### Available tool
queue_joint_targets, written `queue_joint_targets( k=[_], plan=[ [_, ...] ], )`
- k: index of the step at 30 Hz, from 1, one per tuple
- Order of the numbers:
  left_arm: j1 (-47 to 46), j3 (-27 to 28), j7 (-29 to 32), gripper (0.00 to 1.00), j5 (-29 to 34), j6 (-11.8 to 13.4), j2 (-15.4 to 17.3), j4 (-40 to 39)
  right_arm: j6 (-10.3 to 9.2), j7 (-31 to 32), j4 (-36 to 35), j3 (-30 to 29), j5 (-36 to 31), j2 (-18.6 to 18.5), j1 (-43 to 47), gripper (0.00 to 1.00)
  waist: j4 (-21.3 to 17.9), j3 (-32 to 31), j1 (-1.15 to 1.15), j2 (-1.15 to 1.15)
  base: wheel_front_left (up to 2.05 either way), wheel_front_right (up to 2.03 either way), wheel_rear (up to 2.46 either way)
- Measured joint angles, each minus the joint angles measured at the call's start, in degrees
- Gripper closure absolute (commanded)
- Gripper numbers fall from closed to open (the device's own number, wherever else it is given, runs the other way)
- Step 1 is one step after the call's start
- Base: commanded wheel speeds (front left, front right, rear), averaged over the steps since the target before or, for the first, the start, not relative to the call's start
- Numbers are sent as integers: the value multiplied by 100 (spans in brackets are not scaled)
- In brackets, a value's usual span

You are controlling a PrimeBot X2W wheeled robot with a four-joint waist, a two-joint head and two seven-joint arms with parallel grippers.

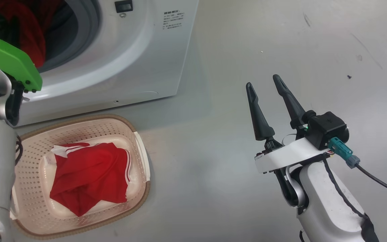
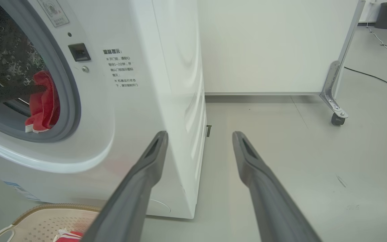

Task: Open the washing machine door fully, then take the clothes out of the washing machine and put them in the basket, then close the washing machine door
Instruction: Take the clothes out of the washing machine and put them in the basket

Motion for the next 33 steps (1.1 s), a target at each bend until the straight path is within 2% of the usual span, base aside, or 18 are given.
queue_joint_targets(
  k=[14,27,33],
  plan=[
    [693,-341,-759,100,-25,-25,-176,36,127,0,254,-167,-29,-5,280,0,512,-685,0,0,0,0,0],
    [1389,-533,-1517,100,-75,-25,-178,-112,191,0,349,-285,-27,-9,584,0,886,-1275,0,0,0,0,0],
    [1722,-575,-1635,100,-67,-25,-156,-252,229,0,393,-310,-27,-10,723,0,1019,-1507,0,0,0,0,0]
  ],
)
